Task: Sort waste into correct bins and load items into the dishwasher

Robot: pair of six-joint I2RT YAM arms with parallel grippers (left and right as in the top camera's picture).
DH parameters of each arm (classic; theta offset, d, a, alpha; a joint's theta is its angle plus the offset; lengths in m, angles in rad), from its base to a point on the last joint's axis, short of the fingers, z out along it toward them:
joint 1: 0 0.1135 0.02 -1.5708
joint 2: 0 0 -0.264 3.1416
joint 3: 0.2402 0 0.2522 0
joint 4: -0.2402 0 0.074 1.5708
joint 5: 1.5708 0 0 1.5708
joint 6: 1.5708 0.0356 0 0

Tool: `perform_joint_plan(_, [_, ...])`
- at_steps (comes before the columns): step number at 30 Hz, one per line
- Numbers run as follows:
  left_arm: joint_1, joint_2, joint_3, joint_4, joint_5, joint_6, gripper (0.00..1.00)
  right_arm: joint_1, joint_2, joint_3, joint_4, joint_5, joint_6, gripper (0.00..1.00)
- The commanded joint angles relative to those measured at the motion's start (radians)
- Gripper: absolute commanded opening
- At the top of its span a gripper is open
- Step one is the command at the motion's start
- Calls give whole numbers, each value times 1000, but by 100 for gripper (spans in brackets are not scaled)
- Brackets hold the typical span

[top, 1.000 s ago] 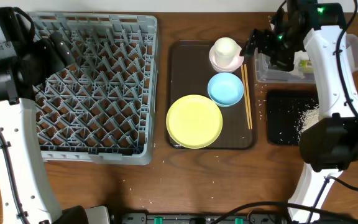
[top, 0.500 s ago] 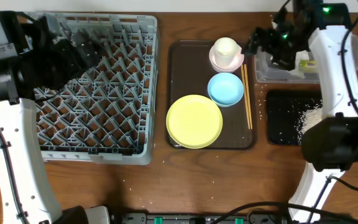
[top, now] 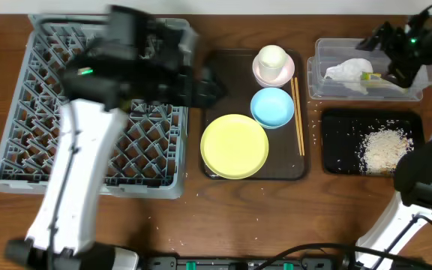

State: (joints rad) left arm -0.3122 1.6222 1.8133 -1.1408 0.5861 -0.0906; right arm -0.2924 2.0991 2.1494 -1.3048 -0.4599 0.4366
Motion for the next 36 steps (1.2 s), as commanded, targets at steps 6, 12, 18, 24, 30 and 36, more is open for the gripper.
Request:
perform_joint_plan(6, [-177, 194, -7, 159, -132, 0, 100, -55, -30, 4, 0, -7, 15, 99])
perform_joint_plan(12, [-260, 304, -7, 256, -170, 8, 100, -55, -30, 4, 0, -8, 16, 99])
perform_joint_plan(18, [-300, 351, -7, 303, -303, 8, 100, -54, -30, 4, 0, -8, 16, 99])
perform_joint_plan(24, [-333, 351, -7, 330, -267, 9, 92, -54, -30, 4, 0, -8, 15, 99])
perform_joint_plan(30, [-384, 371, -10, 406, -272, 12, 92, -54, -30, 4, 0, -8, 16, 99])
perform_joint_plan(36, [-430, 441, -10, 425, -444, 12, 90, -54, -30, 4, 0, -8, 15, 99])
